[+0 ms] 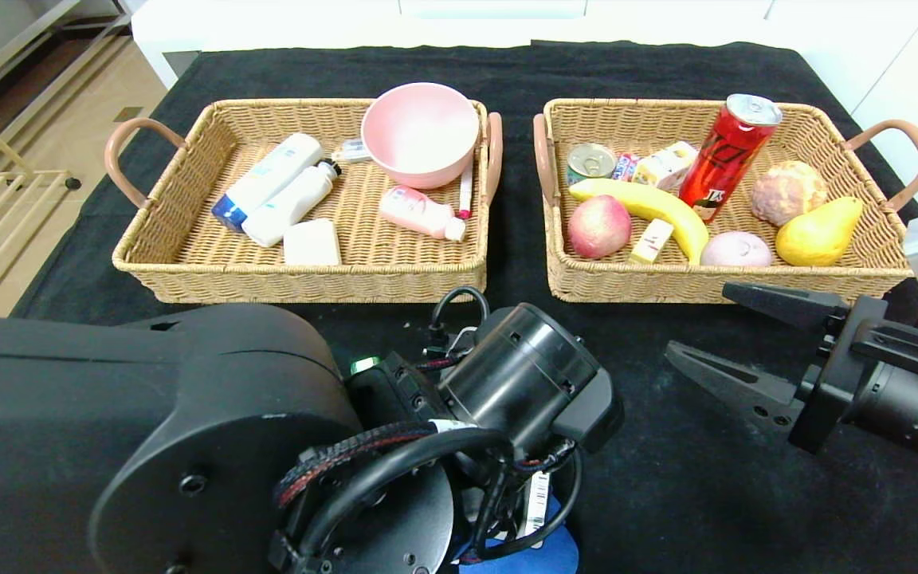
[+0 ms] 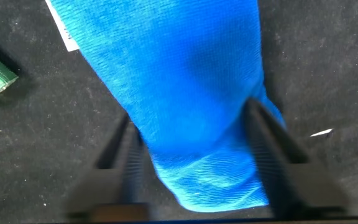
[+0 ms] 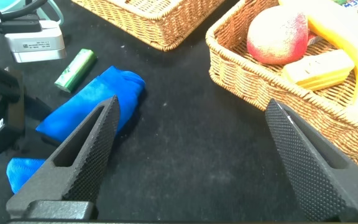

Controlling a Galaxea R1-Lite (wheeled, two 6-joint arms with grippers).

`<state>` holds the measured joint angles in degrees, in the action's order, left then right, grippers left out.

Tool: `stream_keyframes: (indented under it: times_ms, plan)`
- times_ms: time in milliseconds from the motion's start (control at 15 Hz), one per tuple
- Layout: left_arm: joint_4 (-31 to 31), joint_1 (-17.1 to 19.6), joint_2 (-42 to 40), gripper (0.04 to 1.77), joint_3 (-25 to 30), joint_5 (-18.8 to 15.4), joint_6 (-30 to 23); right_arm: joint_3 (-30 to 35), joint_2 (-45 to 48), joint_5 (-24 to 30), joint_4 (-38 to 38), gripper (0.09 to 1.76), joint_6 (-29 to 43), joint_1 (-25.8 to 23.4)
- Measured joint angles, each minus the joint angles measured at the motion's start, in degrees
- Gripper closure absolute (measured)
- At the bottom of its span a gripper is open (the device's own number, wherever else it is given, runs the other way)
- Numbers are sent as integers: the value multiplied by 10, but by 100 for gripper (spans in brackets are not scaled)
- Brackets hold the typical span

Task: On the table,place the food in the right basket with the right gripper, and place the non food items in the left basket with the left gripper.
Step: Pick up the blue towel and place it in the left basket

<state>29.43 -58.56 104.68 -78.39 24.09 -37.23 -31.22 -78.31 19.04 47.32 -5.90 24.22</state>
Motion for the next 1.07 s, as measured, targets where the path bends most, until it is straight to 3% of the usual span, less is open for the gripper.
stream_keyframes:
  times_ms: [200, 267, 333, 1067]
  plan:
    - [0, 0, -1, 103, 1, -1, 0, 0, -1, 0, 0, 14, 0, 0]
    - [-1, 0, -1, 140, 2, -1, 0, 0, -2, 0, 0, 14, 0, 0]
    - [0, 0, -1, 165, 3, -1, 0, 0, -2, 0, 0, 14, 0, 0]
    - [0, 1, -2, 163, 7, -1, 0, 1, -15, -1, 0, 14, 0, 0]
